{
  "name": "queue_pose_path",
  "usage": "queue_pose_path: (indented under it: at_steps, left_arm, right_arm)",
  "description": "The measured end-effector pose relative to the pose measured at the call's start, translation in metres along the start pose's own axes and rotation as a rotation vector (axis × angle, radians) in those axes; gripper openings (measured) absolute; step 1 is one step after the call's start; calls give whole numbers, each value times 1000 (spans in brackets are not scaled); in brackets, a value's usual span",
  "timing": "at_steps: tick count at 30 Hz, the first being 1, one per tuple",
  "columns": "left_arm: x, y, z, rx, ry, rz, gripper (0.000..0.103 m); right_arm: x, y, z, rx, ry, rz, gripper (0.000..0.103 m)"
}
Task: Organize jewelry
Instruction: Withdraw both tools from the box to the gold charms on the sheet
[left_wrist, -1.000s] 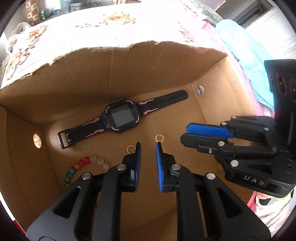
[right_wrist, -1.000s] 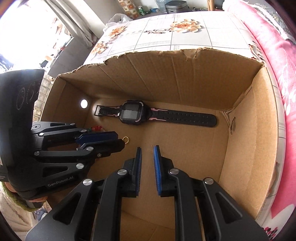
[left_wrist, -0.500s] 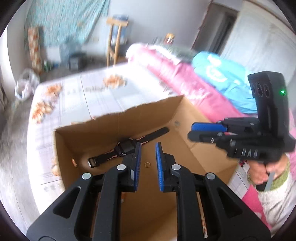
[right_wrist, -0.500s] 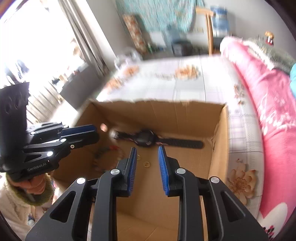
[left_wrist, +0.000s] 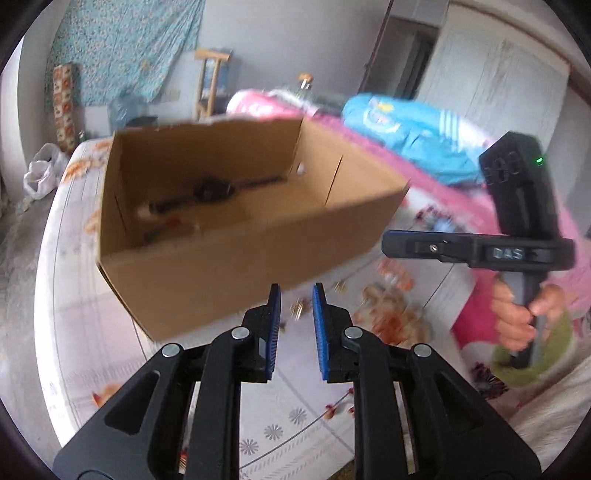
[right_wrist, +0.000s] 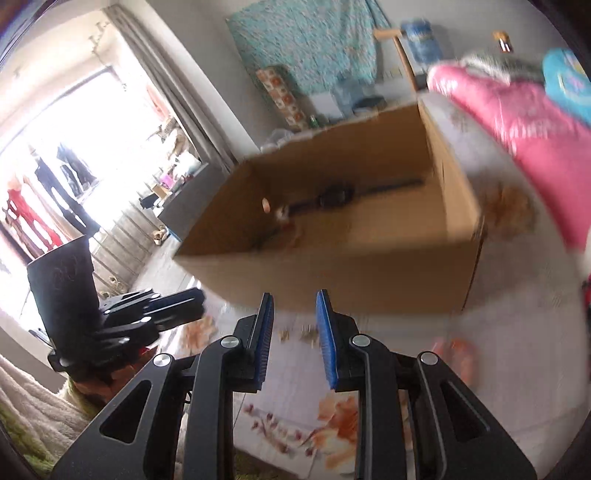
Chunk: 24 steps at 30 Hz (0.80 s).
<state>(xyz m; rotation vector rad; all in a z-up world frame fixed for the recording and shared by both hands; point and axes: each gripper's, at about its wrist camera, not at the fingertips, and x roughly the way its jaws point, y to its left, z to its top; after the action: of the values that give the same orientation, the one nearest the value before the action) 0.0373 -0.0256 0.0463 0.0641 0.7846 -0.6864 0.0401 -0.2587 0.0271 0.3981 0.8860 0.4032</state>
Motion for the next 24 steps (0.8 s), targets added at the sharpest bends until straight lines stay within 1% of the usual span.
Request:
queue_pose_path:
  at_steps: [3,4,7,11,14,15,19,20,24]
  left_arm:
    - [29,-8,-14,69,60,101,16]
    - [35,-9,-15,89,67,114,16]
    - [50,-9,-15,130,90,119,16]
    - [67,-8,-13,192,130,101,16]
    - [75,-5,-15,224,147,111,16]
    - [75,-4,-17,228,145,109,16]
    - [75,-1,-18,248,148,90,15]
    - [75,-2,-19,261,149,80,11]
    - [79,-6,-19,278,147,80,11]
  right_arm:
    - [24,-4,-18,50,56,-21,23]
    - [27,-3,-20,55,61,-26,23]
    - [33,-2,-22,50,66,-37,23]
    - [33,-1,-17,45,59,-32,23]
    - [34,-1,-14,37,56,-35,23]
    - [36,-2,-13,36,56,-34,23]
    - [31,-3,-28,46,54,-25,23]
    - [31,-4,-30,50,53,-22,23]
    - [28,-6,-31,58,48,-12,23]
